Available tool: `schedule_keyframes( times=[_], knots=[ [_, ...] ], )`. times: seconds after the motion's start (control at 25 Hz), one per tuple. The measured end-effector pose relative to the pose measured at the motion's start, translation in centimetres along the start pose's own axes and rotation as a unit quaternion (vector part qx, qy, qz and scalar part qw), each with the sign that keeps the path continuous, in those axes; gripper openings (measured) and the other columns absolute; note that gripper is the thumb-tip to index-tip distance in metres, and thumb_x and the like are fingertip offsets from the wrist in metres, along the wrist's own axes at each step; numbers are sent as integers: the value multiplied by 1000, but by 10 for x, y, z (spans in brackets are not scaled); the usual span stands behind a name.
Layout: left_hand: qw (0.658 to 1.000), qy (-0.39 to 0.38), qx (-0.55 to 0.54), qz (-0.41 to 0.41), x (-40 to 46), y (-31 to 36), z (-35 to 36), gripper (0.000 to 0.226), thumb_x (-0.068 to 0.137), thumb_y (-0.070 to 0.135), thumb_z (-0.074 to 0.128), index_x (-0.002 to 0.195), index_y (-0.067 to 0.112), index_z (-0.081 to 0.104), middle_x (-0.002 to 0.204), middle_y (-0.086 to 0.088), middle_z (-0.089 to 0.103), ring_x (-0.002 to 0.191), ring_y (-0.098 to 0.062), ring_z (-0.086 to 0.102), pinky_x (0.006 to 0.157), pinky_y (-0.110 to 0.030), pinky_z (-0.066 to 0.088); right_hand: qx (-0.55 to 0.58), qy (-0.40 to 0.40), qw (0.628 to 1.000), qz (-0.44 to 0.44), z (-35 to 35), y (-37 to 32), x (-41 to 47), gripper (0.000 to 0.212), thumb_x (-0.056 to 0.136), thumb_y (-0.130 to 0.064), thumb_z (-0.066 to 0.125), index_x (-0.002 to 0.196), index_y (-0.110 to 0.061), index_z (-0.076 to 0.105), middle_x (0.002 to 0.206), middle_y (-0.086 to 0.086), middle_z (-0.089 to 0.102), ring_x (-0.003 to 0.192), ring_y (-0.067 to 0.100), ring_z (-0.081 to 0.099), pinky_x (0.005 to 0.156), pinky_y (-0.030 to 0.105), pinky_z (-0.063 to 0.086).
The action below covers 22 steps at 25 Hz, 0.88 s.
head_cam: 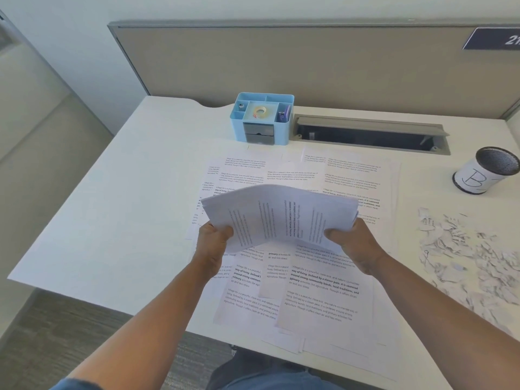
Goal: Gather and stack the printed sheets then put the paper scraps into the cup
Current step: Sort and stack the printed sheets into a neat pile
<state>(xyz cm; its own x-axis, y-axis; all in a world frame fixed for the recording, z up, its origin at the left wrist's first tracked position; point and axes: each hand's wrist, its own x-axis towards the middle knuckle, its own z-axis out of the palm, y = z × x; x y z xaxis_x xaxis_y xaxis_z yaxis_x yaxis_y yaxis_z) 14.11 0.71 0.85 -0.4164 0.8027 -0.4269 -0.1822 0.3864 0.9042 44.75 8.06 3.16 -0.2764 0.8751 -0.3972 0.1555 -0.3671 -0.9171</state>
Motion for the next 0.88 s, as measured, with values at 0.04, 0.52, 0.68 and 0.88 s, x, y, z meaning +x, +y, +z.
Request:
schedule_keyframes(
  times=[0.04, 0.52, 0.68, 0.88],
  knots=[
    [1000, -5, 4, 0, 0, -1, 0, 46, 64, 6, 53, 105, 5, 74, 104, -13, 77, 98, -35, 68, 85, -48, 54, 1, -6, 1000, 1, 0, 2, 0, 32, 94, 4, 65, 104, -27, 70, 110, -2, 76, 110, 19, 68, 92, 34, 53],
    [999, -34, 17, 4, -2, -5, -5, 46, 65, 11, 77, 111, 12, 74, 109, -6, 79, 110, -35, 70, 93, -47, 55, -6, -33, 999, 10, -3, 11, 4, 37, 94, -1, 68, 123, -24, 68, 119, 0, 75, 119, 22, 65, 107, 46, 50],
    [1000, -23, 9, 3, -1, -6, -8, 47, 64, 9, 77, 111, 11, 74, 110, -7, 78, 110, -34, 70, 96, -47, 55, -12, -27, 999, 14, -1, 9, 3, 33, 95, -3, 68, 119, -26, 68, 118, 1, 74, 117, 20, 65, 104, 42, 51],
    [999, -45, 27, -8, -6, -10, -10, 45, 70, 14, 84, 114, 13, 74, 113, -5, 78, 113, -33, 69, 103, -53, 51, -14, -27, 999, 27, 0, 8, 1, 36, 95, -3, 68, 126, -20, 66, 120, 1, 73, 119, 21, 64, 98, 35, 51]
  ],
)
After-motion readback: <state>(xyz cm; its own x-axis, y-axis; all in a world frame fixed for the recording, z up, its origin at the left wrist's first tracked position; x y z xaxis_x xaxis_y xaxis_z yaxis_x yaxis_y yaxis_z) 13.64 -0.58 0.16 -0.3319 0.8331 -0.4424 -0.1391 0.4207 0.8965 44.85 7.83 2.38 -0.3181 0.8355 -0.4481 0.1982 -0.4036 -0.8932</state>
